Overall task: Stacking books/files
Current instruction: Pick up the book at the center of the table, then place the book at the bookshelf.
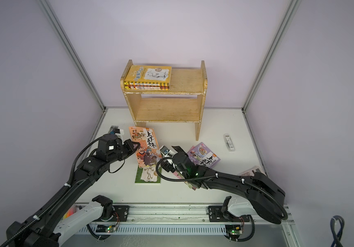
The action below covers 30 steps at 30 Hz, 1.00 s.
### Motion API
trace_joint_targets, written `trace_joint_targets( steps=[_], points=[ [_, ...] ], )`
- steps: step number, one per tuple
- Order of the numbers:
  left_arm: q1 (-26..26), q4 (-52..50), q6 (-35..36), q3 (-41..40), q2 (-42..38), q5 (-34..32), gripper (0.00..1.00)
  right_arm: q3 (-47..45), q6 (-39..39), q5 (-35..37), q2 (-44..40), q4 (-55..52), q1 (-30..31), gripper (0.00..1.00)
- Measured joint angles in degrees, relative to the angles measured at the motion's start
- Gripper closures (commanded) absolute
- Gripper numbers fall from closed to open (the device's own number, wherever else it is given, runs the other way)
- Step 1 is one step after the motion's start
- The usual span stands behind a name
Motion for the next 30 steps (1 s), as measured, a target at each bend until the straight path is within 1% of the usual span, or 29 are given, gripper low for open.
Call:
trace_joint_targets(
  steps=[3,6,10,14,19,24,30],
  points=[
    [-0.5,-1.1,0.3,0.0,-4.0,-0.6,1.00,-2.7,6.2,0.1,-3.0,-2.1,-4.4,0.11],
    [-1.4,-1.4,0.4,0.8,-6.1,-1.4,1.00,-4.5,10.8,0.8,-6.3,-3.7,-7.5,0.12],
    [-2.4,-0.7,0.9,2.8,-7.5,-1.1,1.00,-6.1,14.0,1.7,-9.6,-5.5,-9.4,0.12],
    [-2.7,2.0,1.1,4.9,-7.2,0.4,1.00,-7.1,15.6,2.9,-11.4,-6.6,-10.0,0.12],
    [-2.8,8.3,0.8,7.3,-3.4,2.4,1.00,-7.3,16.0,3.1,-11.6,-6.5,-10.1,0.12],
    [-2.8,15.9,-0.3,10.6,3.9,4.9,1.00,-7.3,16.0,3.0,-11.2,-6.0,-10.2,0.13],
    [-3.1,21.9,-1.6,15.2,12.3,6.1,1.00,-7.1,15.7,3.0,-11.2,-5.6,-10.2,0.13]
  ],
)
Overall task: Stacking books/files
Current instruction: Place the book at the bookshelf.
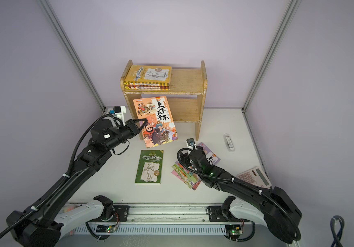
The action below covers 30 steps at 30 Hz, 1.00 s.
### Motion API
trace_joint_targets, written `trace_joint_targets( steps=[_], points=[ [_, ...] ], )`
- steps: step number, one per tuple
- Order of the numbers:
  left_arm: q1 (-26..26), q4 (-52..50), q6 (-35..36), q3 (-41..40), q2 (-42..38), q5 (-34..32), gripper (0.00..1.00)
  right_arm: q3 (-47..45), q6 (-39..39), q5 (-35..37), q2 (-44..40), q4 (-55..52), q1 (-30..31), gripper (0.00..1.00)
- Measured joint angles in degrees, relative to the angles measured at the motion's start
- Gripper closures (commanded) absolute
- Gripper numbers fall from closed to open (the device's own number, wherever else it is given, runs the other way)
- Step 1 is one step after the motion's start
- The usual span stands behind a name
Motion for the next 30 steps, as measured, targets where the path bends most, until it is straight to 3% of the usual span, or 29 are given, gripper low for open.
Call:
trace_joint_targets(
  steps=[7,13,24,30],
  points=[
    [-0.1,6.5,-1.4,1.1,8.8,-2.1,1.00,0.2,-1.1,0.1,-1.0,-0.1,0.0,0.13],
    [-0.1,9.5,-2.0,0.0,12.9,-8.0,1.00,0.4,-2.2,0.5,-1.9,-0.7,0.0,0.14],
    [0.4,5.4,-5.2,-0.7,17.2,-18.9,1.00,6.5,-4.5,-1.0,-0.5,-3.8,0.0,0.14],
    [0.0,5.3,-7.2,-0.3,19.8,-21.7,1.00,12.5,-6.2,-4.8,1.8,-6.9,0.0,0.13]
  ],
)
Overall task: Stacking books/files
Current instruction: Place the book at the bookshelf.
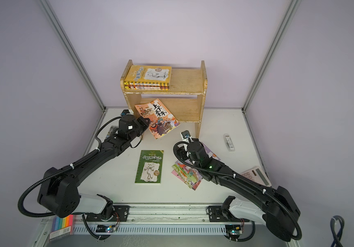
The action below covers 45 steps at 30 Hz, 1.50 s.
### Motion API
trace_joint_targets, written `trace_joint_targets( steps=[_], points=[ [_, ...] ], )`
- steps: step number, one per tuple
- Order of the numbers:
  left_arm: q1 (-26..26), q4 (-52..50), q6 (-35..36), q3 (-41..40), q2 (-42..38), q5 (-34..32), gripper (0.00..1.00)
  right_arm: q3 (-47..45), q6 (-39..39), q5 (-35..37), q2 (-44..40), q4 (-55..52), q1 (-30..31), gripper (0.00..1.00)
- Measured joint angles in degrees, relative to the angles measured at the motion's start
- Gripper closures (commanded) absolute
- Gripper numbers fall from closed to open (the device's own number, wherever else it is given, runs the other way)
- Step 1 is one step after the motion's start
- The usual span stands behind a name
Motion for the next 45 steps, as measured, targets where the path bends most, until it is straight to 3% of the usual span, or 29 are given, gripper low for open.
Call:
trace_joint_targets(
  steps=[7,16,20,28,40,45],
  points=[
    [-2.3,1.3,-2.0,0.1,1.2,-5.6,1.00,8.3,-7.2,-5.6,1.5,-3.4,0.0,0.11],
    [-3.9,3.5,-4.8,0.6,3.3,-10.3,1.00,21.6,-15.1,-11.9,13.0,-9.1,0.0,0.11],
    [-4.0,3.4,-5.5,1.1,3.6,-10.7,0.93,25.0,-16.6,-12.7,17.5,-10.4,0.0,0.10],
    [-3.9,3.4,-6.3,1.1,3.7,-11.6,0.82,33.3,-20.5,-11.2,26.1,-11.9,0.2,0.10],
    [-3.3,3.8,-6.7,0.3,3.5,-12.8,0.77,41.4,-24.0,-6.0,34.2,-15.0,0.2,0.10],
    [-3.1,4.2,-6.6,-1.4,1.7,-12.6,0.58,41.4,-24.9,-2.6,34.2,-15.9,0.2,0.09]
  ],
)
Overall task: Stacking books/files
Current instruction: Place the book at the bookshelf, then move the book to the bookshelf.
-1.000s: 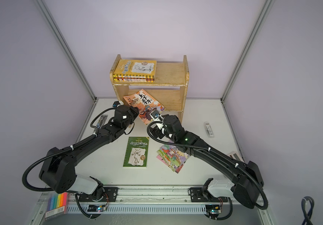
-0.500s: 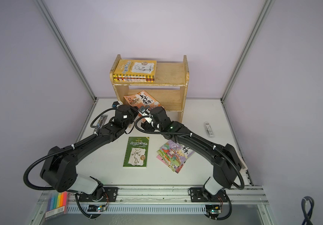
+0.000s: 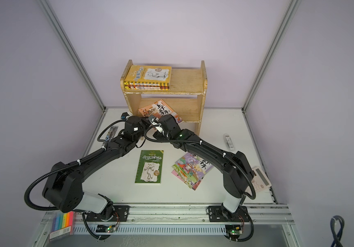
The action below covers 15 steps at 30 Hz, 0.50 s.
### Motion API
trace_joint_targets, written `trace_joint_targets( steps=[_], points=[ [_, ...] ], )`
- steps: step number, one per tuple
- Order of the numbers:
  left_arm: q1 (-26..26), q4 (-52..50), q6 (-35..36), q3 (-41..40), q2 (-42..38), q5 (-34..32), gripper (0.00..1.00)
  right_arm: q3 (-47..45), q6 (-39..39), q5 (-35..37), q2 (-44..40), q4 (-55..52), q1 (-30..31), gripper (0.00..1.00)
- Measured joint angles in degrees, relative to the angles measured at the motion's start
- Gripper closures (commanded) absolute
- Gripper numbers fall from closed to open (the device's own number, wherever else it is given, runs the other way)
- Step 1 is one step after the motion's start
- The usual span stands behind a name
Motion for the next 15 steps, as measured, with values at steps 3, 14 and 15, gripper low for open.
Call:
trace_joint_targets(
  steps=[3,14,15],
  points=[
    [0.0,-0.2,0.1,-1.5,-1.6,0.1,0.44,-0.5,-0.4,1.9,-0.1,-0.2,0.0,0.09],
    [-0.1,-3.8,1.6,-8.5,-13.7,-2.0,0.22,-2.0,0.7,4.5,-2.4,-2.7,-2.6,0.08],
    [0.0,-4.2,2.1,-9.1,-15.1,-2.4,0.22,-2.1,1.1,4.6,-2.5,-3.0,-3.0,0.08]
  ],
)
